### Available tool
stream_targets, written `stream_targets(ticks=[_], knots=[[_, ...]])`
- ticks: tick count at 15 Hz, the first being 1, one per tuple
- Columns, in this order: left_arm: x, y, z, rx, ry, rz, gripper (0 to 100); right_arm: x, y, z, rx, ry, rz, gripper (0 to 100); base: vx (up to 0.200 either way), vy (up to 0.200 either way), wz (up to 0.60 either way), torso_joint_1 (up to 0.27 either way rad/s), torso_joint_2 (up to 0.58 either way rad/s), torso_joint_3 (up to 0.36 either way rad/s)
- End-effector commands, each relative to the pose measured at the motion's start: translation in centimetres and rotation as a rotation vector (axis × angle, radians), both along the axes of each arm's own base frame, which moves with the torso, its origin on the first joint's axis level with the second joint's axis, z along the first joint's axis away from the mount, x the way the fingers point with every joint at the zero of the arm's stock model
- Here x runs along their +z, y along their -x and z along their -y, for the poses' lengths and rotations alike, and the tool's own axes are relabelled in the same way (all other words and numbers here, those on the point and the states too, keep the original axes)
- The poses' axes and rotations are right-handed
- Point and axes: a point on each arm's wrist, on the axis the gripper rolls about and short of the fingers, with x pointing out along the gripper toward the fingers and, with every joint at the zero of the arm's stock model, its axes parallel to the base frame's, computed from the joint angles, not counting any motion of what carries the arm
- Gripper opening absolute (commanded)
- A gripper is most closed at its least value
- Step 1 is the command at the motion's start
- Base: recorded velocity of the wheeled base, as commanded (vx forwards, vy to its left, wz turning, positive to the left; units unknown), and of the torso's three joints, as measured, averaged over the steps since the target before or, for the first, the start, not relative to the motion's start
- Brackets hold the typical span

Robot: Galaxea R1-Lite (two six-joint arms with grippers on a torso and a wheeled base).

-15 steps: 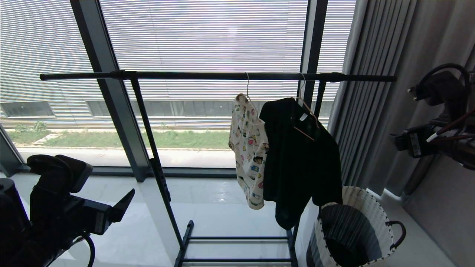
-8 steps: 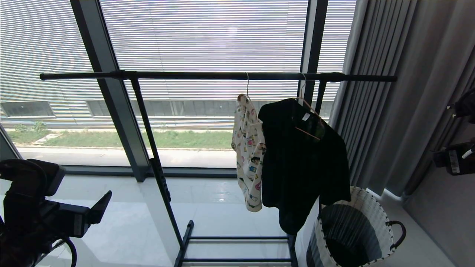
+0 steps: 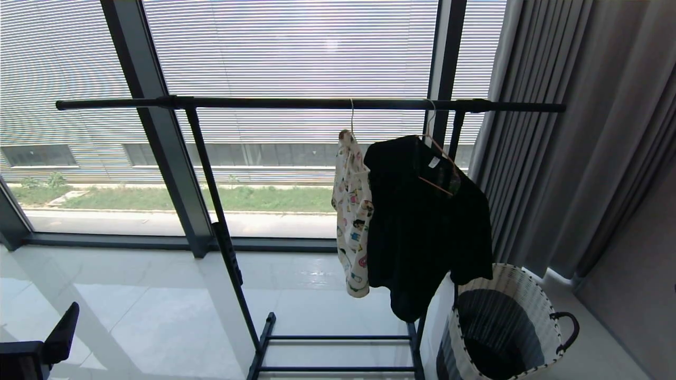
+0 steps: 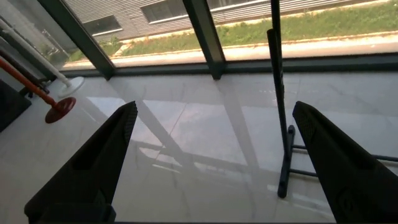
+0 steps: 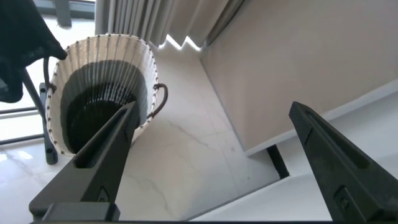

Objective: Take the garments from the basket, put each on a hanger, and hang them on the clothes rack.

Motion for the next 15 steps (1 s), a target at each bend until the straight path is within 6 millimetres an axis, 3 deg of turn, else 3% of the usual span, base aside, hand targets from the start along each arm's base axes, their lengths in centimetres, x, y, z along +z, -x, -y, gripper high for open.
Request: stream_targets(ticks=[1,5,9,15], knots=[[0.7,2.3,0.3,-0.001,-0.018,0.121,100,-1.9,4.3,0.5,0.014,-0.012,0.078,100,0.0,0.0,0.0,-0.198,0.43,0.237],[-0.5,5.9,0.9,-0.014,-0.024,0.159,100,-4.7,8.0,0.9,0.022,0.002,0.152,100,0.0,0.0,0.0,-0.217,0.49,0.267],[-3.6,9.9,1.8,-0.129,-0.054,0.213,100,-8.1,10.4,1.2,0.039,0.045,0.192,100,0.0,0.0,0.0,-0.209,0.5,0.282],[-5.0,9.9,1.8,-0.125,-0.035,0.073,100,-10.8,12.3,1.3,0.088,0.023,0.331,100,0.0,0.0,0.0,-0.063,0.16,0.089]])
